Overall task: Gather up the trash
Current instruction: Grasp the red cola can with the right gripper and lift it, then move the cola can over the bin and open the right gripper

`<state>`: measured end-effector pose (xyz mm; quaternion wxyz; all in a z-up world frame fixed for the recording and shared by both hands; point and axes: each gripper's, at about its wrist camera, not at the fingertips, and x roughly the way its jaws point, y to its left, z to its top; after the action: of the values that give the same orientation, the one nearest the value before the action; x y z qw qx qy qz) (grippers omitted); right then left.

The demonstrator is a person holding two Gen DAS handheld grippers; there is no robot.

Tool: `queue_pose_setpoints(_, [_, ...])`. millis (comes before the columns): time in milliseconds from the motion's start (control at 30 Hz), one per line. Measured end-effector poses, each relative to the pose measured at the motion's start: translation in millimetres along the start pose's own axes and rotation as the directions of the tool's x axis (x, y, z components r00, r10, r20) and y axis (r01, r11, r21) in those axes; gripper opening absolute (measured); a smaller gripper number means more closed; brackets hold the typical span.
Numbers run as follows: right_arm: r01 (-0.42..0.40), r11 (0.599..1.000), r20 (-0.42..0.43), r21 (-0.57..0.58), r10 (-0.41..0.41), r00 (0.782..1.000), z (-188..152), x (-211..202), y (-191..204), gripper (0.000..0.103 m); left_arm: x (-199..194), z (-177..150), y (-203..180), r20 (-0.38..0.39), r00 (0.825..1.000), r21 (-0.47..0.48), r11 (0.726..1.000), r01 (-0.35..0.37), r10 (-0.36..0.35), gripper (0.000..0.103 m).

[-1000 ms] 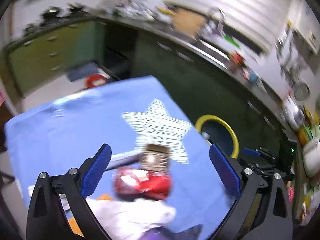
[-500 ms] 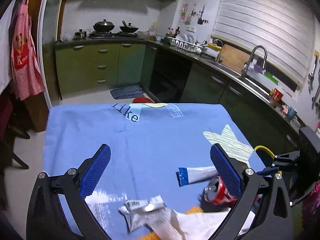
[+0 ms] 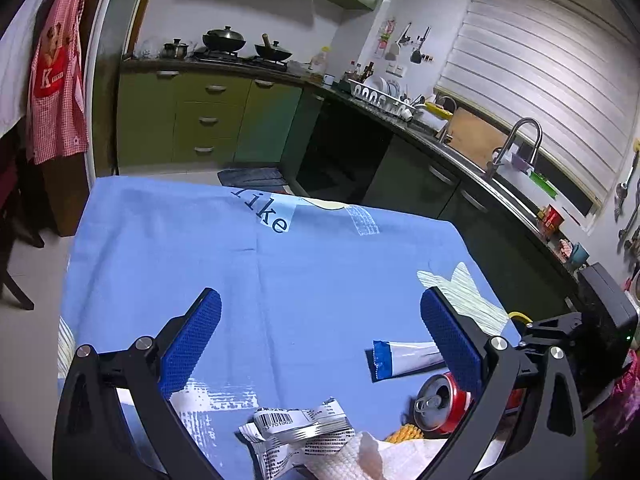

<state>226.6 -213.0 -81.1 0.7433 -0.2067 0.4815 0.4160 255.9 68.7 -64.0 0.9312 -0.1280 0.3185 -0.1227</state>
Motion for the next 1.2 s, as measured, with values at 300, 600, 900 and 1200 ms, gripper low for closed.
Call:
queue_pose_setpoints(300, [-0.015,1.0,-0.038,-0.008,0.015,0.999,7.6,17.8,-1.1,0.051,-0.1,-3.6,-10.8,0.001,1.0,0.032,0.999,-0.011,0.011,0.098])
queue_pose_setpoints(600, [0.029,0.997,0.16,0.078,-0.041,0.986,4.5,-43.2,1.8,0.051,-2.7,-3.9,-9.8,0.007,1.0,0.025,1.0,-0.011,0.011,0.098])
queue_pose_setpoints(900, [0.233,0.864,0.253,0.446,-0.371,0.893,-89.4,-164.7,-56.0,0.051,-2.8,-2.3,-11.0,0.004,1.0,0.017,1.0,-0.006,0.006,0.098])
queue_pose_setpoints(1200, [0.4,0.501,-0.134,0.767,-0.485,0.864,-238.9,-140.2,-163.4,0.052,2.2,-4.2,-14.2,-0.006,1.0,0.031,0.999,-0.013,0.013,0.098])
